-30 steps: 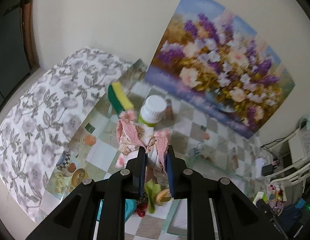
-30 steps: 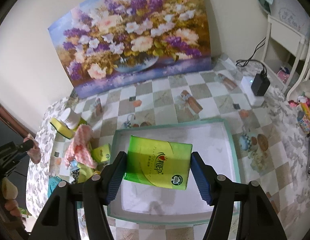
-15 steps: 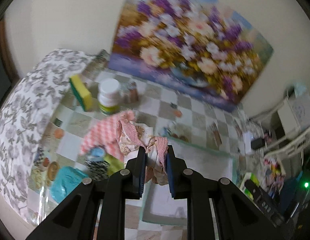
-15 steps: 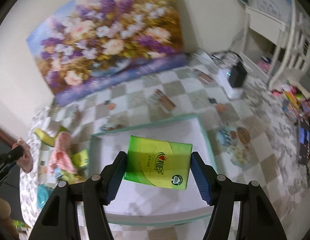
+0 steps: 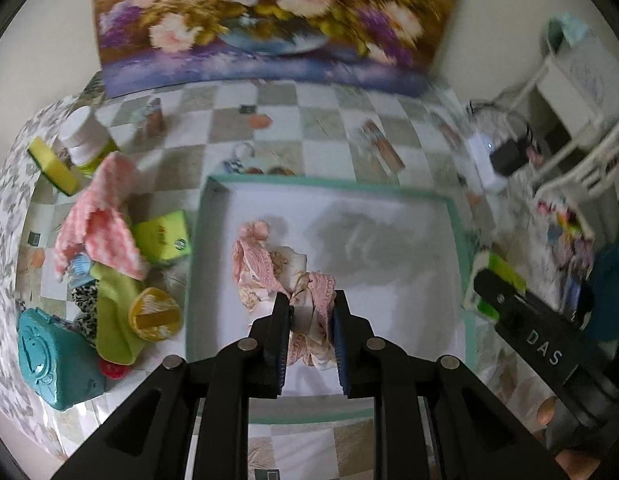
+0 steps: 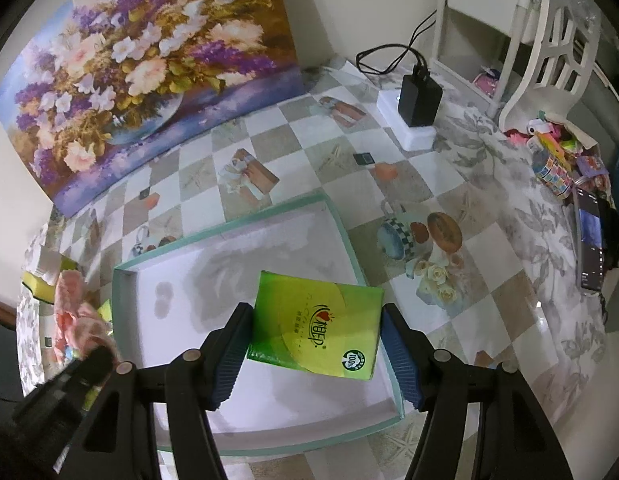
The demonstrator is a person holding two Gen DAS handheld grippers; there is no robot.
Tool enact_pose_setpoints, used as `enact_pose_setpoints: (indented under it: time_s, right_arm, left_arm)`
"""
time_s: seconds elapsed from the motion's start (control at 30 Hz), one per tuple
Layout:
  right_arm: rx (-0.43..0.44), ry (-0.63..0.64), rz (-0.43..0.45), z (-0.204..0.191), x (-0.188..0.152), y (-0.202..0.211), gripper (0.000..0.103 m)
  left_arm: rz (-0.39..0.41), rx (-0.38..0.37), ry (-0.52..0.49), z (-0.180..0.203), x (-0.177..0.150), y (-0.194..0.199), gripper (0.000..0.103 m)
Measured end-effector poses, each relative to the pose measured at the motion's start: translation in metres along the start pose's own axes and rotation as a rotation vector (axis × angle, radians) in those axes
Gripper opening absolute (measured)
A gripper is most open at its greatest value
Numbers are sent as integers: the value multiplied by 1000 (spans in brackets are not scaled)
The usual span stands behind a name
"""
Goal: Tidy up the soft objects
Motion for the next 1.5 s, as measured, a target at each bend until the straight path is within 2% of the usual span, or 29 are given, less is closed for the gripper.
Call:
enact_pose_setpoints:
  time_s: [0.27, 0.3, 0.4, 0.43, 0.53, 0.67, 0.77, 0.93, 1.03, 1.13, 1.27, 1.5]
  right_arm:
    - [16, 24, -108, -10, -19, -36, 68]
    - [11, 30, -120, -11, -21, -39, 68]
    - [-2, 41, -137, -12, -23, -41, 69]
    - [-6, 45, -138, -12, -22, -41, 70]
    - [-20, 47, -125, -11, -19, -37, 78]
    - [-43, 54, -100, -10, -14, -28, 82]
    - [-56, 64, -82, -11, -10, -21, 84]
    - [-74, 82, -57, -17, -7, -12, 87]
    - [-60, 104, -51, -31, -7, -11, 92]
    - [-26, 138, -53, -51, -8, -11, 92]
    - [-21, 207, -40, -78, -11, -8, 92]
    - [18, 306, -14, -124, -20, 0, 92]
  left_arm:
    - [-82, 59, -4, -4, -13, -33, 23]
    - [-93, 60, 6, -7, -14, -37, 29]
    - [-99, 56, 30, -11, -13, -39, 60]
    - [-93, 55, 36, -12, -12, -38, 65]
    - [-71, 56, 41, -14, -7, -33, 72]
    - [-42, 50, 69, -23, 1, -24, 74]
    - [-4, 56, 103, -36, 10, -14, 84]
    - [48, 79, 186, -72, 25, 0, 85]
    - [84, 126, 256, -107, 33, 8, 85]
    - [114, 180, 335, -148, 37, 17, 85]
    - [146, 241, 441, -199, 37, 28, 85]
    - [145, 274, 570, -258, 28, 36, 85]
Point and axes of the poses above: each gripper's, at about its wrist camera, not at the fingertips, and y roughly against the way its jaws point, z to its right, x to its top, the point moved 8 cm from there along -y, roughly the way its jaws point, and after that the axes turned 8 degrees about y, right-handed, at the moved point
